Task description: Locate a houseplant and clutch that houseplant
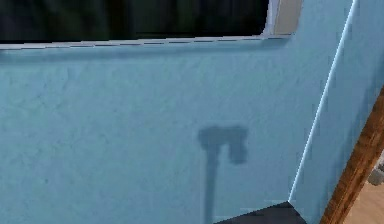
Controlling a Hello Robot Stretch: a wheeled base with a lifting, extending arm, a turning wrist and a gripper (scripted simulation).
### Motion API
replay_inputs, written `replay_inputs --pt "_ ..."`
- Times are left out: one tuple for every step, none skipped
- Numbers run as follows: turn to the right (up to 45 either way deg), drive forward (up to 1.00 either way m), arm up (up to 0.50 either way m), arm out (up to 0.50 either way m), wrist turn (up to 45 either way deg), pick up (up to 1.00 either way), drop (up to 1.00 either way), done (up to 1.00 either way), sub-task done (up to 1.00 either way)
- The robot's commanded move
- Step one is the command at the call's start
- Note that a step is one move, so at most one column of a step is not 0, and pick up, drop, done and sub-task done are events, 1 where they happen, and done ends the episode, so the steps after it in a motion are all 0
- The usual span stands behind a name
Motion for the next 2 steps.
replay_inputs --pt "45.0 0.00 0.00 0.00 0.0 0.00 0.00 0.00 0.00" --pt "12.0 0.00 0.00 0.00 0.0 0.00 0.00 0.00 0.00"
